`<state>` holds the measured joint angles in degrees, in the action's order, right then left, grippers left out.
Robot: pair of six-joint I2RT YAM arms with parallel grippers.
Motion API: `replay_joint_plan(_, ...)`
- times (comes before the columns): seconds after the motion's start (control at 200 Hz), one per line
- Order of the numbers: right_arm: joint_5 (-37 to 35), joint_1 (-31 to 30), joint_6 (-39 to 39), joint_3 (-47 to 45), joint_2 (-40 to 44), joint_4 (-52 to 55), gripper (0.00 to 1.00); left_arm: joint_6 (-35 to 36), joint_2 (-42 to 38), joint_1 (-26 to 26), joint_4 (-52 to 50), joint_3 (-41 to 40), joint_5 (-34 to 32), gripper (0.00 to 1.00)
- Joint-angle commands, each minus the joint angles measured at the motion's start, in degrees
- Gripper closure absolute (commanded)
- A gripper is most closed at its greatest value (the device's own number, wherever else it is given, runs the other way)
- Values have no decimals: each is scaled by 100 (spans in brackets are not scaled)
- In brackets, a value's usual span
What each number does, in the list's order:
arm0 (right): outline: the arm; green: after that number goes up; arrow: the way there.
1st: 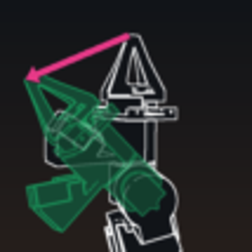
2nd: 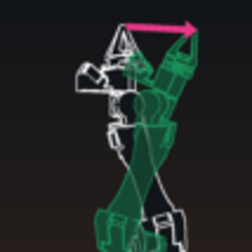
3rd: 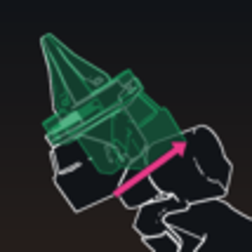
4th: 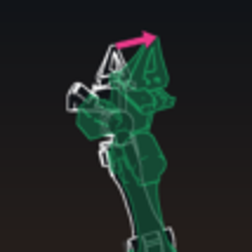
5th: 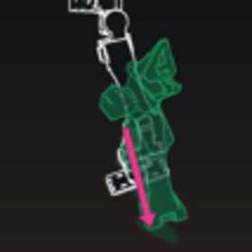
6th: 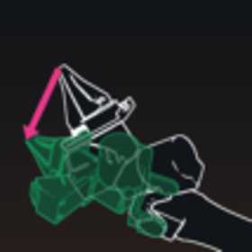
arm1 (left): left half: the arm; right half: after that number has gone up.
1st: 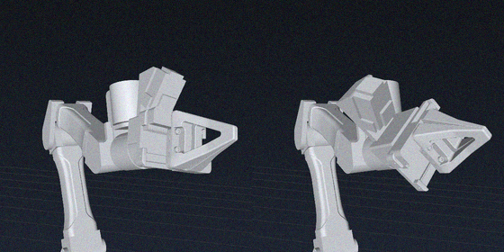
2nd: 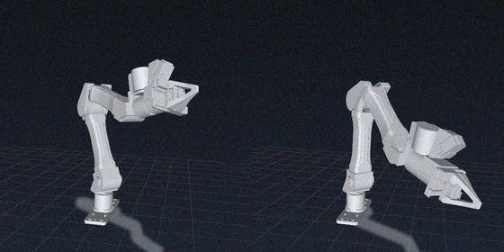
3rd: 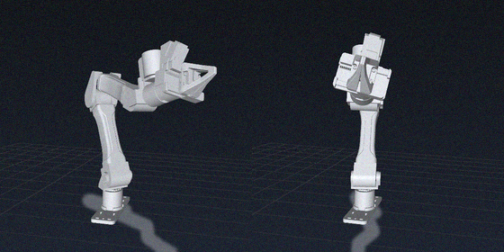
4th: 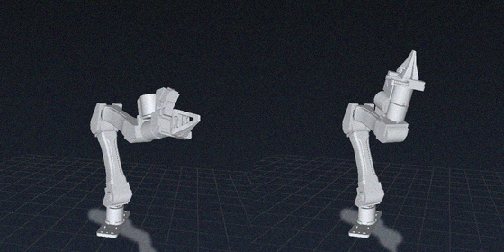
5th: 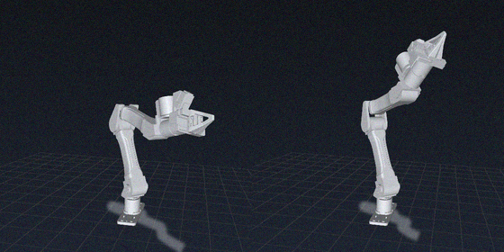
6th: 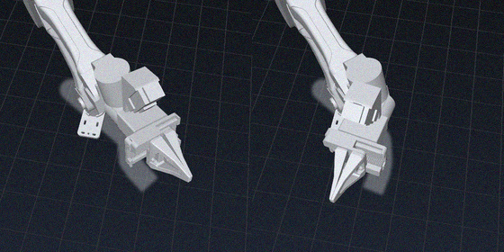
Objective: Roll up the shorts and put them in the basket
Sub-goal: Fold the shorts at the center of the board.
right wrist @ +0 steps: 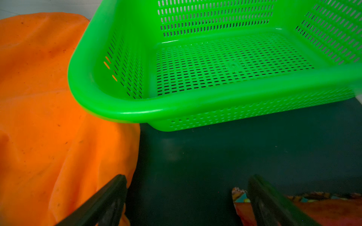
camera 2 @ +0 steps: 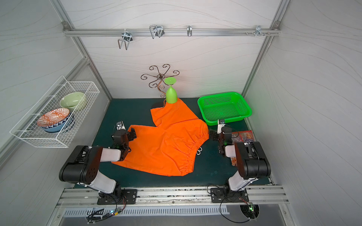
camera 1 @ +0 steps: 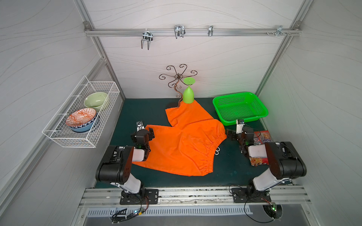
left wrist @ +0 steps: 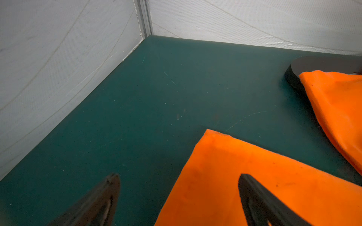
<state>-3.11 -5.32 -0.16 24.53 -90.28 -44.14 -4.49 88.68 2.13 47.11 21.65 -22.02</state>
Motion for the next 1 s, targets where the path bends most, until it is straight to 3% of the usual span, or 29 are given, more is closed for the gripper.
replay_joint_plan(0.0, -597, 47, 356, 795, 1035, 1768, 1, -70, -572, 29, -1137, 647, -439, 1)
replay_joint_plan(0.08, -376, 110, 429, 1252, 1512, 2469, 1, -361, -900, -30, -2431, 1355, -789, 1)
replay_joint_plan(0.2, 13, 115, 713, 1581, 2207, 2749, 1, -1467, -1549, -269, -3691, 1929, -184, 1)
replay_joint_plan(0.27, -301, 119, 1800, 2117, 2478, 3706, 1, -2427, -1777, -398, -4371, 2157, 35, 1)
replay_joint_plan(0.32, -814, 133, 3347, 2896, 2500, 5672, 1, -3246, -1932, -484, -4991, 2314, 39, 1)
replay_joint_plan(0.35, -806, 174, 3740, 3188, 2459, 6398, 1, -3601, -2021, -573, -5227, 2360, 237, 1)
replay_joint_plan(0.405, -68, 306, 3915, 3461, 2374, 6825, 1, -3726, -2186, -709, -5347, 2357, 844, 1)
replay_joint_plan(0.475, 1596, 594, 4180, 3452, 2289, 6771, 1, -3900, -2386, -722, -6053, 2540, 1187, 9)
replay_joint_plan(0.535, 2750, 630, 4201, 3398, 2243, 6623, 16, -3917, -2502, -723, -7036, 2833, 1503, 18)
replay_joint_plan(0.585, 3137, 468, 4086, 3454, 2263, 6855, 21, -4060, -2626, -713, -7930, 2922, 1594, 23)
replay_joint_plan(0.695, 2410, -463, 3374, 3694, 2476, 8113, 20, -4400, -3036, -714, -9303, 2752, 1299, 31)
replay_joint_plan(0.835, 1828, -1647, 3190, 3243, 2850, 8783, 18, -4642, -3641, -713, -9869, 2290, 979, 33)
replay_joint_plan(0.995, 1394, -2598, 3282, 2440, 3258, 9310, 16, -4875, -3247, -722, -10223, 2031, 1011, 32)
